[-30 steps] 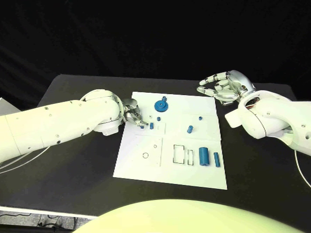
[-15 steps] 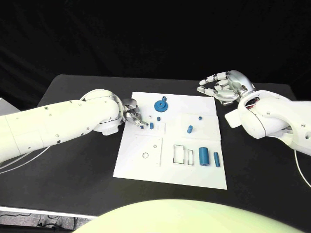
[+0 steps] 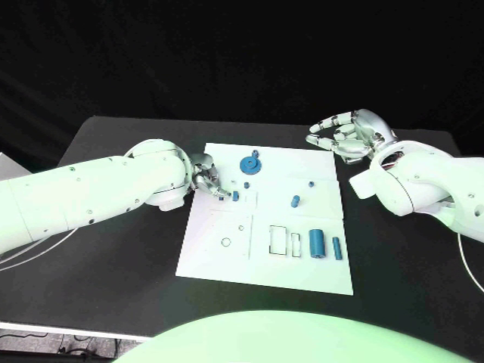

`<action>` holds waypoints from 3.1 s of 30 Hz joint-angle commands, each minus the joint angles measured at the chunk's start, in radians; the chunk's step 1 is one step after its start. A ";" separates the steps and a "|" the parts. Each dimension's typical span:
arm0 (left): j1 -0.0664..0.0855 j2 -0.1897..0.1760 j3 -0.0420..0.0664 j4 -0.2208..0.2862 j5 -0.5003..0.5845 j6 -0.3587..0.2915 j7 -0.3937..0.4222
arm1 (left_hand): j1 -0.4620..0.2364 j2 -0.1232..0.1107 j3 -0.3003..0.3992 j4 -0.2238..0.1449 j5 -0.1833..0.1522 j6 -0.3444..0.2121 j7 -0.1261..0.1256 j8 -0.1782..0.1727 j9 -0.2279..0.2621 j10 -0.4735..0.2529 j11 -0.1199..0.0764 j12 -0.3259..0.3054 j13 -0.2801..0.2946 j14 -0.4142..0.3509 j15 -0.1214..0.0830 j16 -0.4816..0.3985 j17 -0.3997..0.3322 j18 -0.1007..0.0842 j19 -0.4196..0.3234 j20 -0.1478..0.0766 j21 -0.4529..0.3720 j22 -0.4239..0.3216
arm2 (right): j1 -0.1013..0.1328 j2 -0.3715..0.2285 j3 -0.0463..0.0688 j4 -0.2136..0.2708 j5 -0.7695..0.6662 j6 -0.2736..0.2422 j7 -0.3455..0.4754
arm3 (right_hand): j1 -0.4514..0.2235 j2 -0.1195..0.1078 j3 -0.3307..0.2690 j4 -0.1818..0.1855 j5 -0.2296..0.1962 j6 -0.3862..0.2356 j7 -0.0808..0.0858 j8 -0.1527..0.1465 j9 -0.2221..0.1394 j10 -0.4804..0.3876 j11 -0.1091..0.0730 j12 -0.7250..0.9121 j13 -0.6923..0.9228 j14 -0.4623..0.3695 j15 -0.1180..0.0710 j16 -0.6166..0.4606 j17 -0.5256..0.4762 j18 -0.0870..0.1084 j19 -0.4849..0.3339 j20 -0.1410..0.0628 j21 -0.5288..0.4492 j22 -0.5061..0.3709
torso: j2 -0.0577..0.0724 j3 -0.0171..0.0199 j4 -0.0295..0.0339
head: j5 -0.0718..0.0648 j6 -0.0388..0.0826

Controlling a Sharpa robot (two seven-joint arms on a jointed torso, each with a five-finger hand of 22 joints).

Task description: Assemble the parts on the task board

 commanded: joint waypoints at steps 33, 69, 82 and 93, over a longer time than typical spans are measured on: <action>0.011 -0.022 0.026 0.031 0.018 0.011 -0.017 | -0.032 0.102 -0.301 0.002 -0.073 -0.019 0.013 -0.025 -0.016 -0.026 0.005 -0.016 -0.030 0.079 0.005 -0.008 0.158 -0.012 -0.014 -0.005 -0.015 0.028 | -0.004 0.001 0.000 -0.003 -0.007 0.013 0.012 | -0.010 0.000 0.008 0.001 0.004 -0.008 -0.002 0.007 -0.001 0.009 0.008 -0.005 0.171 0.088 0.002 -0.006 0.195 0.017 0.058 0.003 -0.006 0.199 | 0.000 0.0006 -0.0006 | 0.001 0.000; 0.125 0.163 0.032 -0.288 0.252 0.518 -0.095 | -0.021 0.095 -0.040 0.000 -0.058 -0.067 0.065 -0.135 -0.128 -0.121 0.052 -0.071 -0.141 0.054 0.045 -0.037 0.102 0.008 -0.091 0.015 -0.074 -0.048 | -0.004 0.013 0.000 -0.009 -0.008 0.014 0.007 | -0.012 -0.001 0.008 0.001 0.004 -0.009 -0.002 0.007 -0.002 0.010 0.008 -0.004 0.172 0.088 0.002 -0.006 0.196 0.017 0.058 0.003 -0.006 0.199 | 0.000 0.0009 -0.0005 | 0.008 0.007; 0.126 0.204 0.014 -0.333 0.258 0.504 -0.094 | -0.026 0.097 -0.037 0.000 -0.055 -0.069 0.066 -0.136 -0.129 -0.122 0.052 -0.070 -0.141 0.054 0.045 -0.037 0.101 0.007 -0.089 0.015 -0.072 -0.045 | -0.004 0.019 0.000 -0.012 -0.008 0.015 0.008 | -0.012 -0.001 0.008 0.001 0.004 -0.009 -0.002 0.007 -0.002 0.010 0.008 -0.004 0.172 0.088 0.002 -0.006 0.196 0.017 0.058 0.003 -0.006 0.199 | 0.001 0.0000 -0.0009 | 0.007 0.006; 0.125 0.225 0.005 -0.360 0.255 0.501 -0.094 | -0.025 0.100 -0.032 -0.002 -0.055 -0.070 0.066 -0.137 -0.129 -0.124 0.052 -0.070 -0.142 0.054 0.046 -0.036 0.103 0.007 -0.089 0.015 -0.072 -0.045 | -0.004 0.020 0.000 -0.011 -0.008 0.015 0.008 | -0.012 -0.001 0.008 0.001 0.004 -0.009 -0.002 0.007 -0.002 0.010 0.008 -0.004 0.172 0.088 0.002 -0.006 0.196 0.017 0.058 0.003 -0.006 0.199 | 0.001 -0.0001 -0.0004 | 0.004 0.003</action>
